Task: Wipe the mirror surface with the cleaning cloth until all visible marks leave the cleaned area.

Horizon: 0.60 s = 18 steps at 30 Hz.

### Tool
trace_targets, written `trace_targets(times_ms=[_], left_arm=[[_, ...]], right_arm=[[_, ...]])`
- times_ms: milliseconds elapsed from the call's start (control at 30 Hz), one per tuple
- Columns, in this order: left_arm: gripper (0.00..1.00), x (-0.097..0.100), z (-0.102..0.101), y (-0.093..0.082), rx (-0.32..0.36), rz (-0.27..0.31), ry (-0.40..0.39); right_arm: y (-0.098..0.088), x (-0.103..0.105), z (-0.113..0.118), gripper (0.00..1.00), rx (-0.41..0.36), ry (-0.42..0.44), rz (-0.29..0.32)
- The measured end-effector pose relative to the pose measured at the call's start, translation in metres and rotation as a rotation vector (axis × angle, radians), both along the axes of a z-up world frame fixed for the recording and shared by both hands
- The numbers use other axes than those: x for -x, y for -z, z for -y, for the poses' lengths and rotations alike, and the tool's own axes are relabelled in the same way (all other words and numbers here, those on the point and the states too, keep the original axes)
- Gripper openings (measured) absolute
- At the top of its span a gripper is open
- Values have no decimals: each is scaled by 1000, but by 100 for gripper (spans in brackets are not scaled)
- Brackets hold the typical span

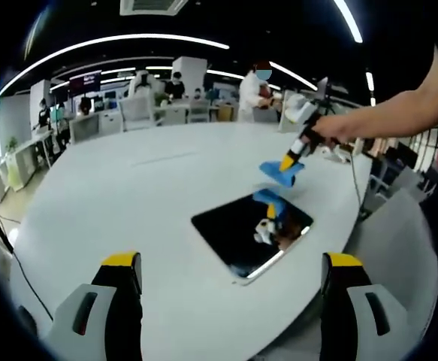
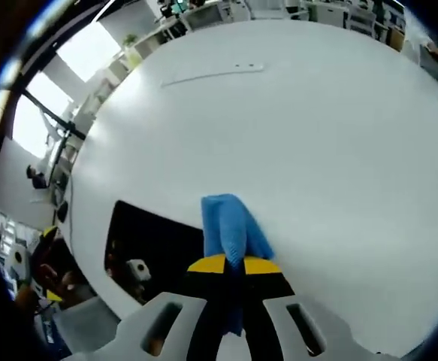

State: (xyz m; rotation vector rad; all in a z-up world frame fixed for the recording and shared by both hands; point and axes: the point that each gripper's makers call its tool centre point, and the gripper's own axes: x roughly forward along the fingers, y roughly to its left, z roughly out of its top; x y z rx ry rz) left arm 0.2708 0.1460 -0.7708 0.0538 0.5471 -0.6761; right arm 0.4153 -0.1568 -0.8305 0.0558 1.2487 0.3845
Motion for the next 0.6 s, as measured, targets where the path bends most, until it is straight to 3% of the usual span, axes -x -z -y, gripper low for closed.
trace_targets(times_ms=[300, 467, 600], left_arm=[[100, 2, 2, 1, -7, -2, 7], [100, 4, 3, 0, -8, -3, 2], [100, 5, 1, -2, -2, -10, -17]], right_arm=[[15, 9, 21, 1, 24, 23, -22], [36, 22, 34, 2, 38, 39, -71], [51, 28, 43, 2, 55, 42, -67]])
